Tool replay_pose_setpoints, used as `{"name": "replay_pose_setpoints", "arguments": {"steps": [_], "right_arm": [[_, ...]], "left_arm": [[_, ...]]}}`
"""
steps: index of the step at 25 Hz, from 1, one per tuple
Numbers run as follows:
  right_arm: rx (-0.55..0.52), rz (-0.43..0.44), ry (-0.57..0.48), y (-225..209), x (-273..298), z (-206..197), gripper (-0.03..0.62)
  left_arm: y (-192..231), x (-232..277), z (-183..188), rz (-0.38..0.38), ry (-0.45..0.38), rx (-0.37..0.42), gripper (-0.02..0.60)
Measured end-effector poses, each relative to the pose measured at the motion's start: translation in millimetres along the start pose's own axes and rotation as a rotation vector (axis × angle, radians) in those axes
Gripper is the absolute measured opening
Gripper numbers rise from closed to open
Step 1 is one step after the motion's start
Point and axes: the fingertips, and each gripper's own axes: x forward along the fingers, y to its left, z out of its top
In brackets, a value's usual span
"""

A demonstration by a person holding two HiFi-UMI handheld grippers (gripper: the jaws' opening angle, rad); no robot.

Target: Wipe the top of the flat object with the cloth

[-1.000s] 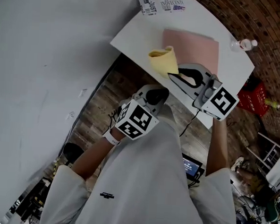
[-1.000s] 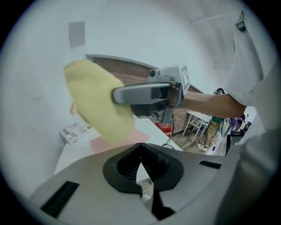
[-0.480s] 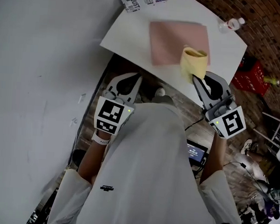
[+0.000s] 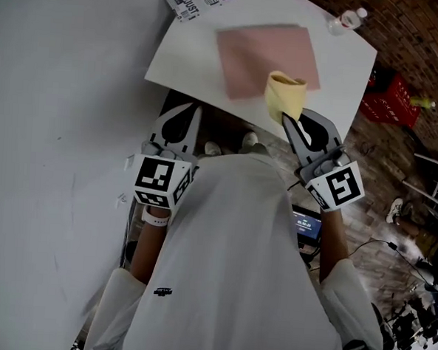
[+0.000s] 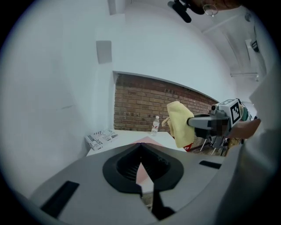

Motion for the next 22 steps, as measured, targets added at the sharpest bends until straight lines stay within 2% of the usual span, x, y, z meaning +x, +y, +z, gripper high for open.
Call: {"name": "replay_pose_setpoints", "arguments": {"steps": [8, 22], "right_arm": [[0.004, -0.081, -0.044, -3.9, 12.5, 11.7, 0.047], [0.052, -0.129, -0.04, 0.1, -1.4, 10.9, 0.046]], "left_arm": [[-1.9, 8.4, 13.1, -0.021, -0.024, 0.008, 0.017], [-23.8, 2.8, 5.8, -0.075, -0.023, 0.009, 0.017]]}}
